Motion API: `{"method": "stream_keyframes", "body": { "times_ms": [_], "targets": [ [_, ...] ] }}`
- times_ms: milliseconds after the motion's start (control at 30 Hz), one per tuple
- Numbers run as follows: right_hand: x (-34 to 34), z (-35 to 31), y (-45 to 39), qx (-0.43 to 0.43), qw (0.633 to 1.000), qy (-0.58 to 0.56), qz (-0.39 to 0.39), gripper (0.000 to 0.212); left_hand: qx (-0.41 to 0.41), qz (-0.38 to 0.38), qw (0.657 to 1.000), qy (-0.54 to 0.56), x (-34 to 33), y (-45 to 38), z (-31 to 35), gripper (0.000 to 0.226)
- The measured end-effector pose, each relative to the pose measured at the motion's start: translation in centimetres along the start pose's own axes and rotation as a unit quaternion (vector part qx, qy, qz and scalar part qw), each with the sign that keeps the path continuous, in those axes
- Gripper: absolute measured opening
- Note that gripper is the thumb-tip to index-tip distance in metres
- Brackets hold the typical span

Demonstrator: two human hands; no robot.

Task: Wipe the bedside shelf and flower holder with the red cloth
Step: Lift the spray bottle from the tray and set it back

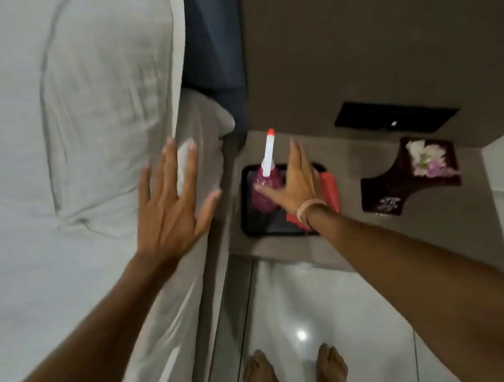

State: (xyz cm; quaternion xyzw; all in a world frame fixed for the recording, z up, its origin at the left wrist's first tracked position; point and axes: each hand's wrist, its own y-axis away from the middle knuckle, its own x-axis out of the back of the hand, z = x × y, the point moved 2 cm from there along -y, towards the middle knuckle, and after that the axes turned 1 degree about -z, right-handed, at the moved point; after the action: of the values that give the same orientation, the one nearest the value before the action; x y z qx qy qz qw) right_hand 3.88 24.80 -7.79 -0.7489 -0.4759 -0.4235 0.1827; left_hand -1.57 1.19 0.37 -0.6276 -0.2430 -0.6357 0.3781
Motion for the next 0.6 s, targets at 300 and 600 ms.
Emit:
{"method": "stream_keyframes", "body": {
  "times_ms": [300, 600],
  "targets": [
    [-1.0, -2.2, -2.8, 0.024, 0.970, -0.130, 0.202, 0.025, -0.052, 0.012, 0.998, -0.041, -4.1, -2.8, 0.4, 0.073],
    [4.0, 9.2, 11.8, -0.102, 0.952, -0.082, 0.277, 0.021, -0.129, -0.048, 0.990, 0.008, -9.5, -0.7, 11.3, 0.071]
  ]
}}
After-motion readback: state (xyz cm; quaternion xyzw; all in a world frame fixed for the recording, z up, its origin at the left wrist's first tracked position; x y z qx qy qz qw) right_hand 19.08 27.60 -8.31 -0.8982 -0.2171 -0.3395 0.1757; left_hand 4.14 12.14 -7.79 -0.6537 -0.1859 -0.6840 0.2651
